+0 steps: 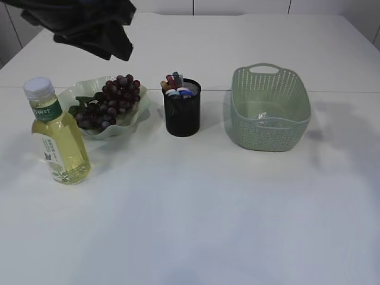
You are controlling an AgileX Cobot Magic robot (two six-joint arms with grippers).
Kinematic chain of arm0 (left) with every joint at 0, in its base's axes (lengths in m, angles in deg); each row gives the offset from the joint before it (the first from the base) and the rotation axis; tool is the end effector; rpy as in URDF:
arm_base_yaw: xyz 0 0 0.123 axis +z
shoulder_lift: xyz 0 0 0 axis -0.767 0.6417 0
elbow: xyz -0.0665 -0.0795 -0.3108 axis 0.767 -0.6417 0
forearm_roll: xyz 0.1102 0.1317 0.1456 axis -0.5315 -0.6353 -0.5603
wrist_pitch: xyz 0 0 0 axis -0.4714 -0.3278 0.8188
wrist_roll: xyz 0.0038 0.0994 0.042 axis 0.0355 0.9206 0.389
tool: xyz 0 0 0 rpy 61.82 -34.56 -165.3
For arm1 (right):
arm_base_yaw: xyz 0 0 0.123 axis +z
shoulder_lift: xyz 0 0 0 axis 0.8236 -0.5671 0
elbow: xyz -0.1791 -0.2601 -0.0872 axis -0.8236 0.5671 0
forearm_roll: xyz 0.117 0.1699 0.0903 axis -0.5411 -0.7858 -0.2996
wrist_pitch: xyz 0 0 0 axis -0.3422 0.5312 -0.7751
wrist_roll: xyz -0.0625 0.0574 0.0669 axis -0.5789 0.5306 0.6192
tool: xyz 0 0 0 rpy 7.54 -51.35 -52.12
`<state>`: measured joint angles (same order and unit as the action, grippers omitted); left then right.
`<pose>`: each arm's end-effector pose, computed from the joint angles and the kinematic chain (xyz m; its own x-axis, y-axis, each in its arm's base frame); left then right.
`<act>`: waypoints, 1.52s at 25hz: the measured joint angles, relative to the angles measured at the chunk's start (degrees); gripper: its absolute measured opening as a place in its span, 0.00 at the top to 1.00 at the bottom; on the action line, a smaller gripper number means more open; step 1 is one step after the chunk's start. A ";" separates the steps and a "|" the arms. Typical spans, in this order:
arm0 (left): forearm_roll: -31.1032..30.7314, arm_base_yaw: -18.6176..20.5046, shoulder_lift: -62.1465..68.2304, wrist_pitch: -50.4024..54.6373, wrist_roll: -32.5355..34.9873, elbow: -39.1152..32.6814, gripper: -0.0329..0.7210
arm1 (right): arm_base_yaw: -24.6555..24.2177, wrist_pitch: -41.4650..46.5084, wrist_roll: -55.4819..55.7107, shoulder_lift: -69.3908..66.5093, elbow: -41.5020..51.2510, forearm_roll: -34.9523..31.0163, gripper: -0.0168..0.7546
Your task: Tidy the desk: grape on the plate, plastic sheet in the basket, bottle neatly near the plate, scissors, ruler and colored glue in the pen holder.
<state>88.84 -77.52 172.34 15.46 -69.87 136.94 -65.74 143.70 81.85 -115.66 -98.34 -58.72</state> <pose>0.3081 -0.1722 0.3802 -0.7674 0.2149 -0.6041 0.3941 0.9013 -0.1800 0.3144 -0.0491 0.3687 -0.9342 0.1088 -0.3399 0.0985 0.9940 0.0475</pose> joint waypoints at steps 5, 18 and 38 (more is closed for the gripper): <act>-0.53 0.00 -7.52 4.71 0.77 0.00 0.64 | 4.37 0.35 -0.25 5.25 0.00 0.00 0.49; -5.43 -9.93 -19.59 9.62 0.92 0.14 0.46 | 5.05 -2.07 -1.54 34.54 19.35 -0.30 0.49; -8.76 -10.72 -53.94 12.90 -2.74 -17.64 0.42 | 5.05 -3.15 -4.07 61.45 36.15 -4.07 0.49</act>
<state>80.08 -88.24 118.40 28.36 -72.61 119.31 -60.69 140.55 77.78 -54.21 -62.19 -62.79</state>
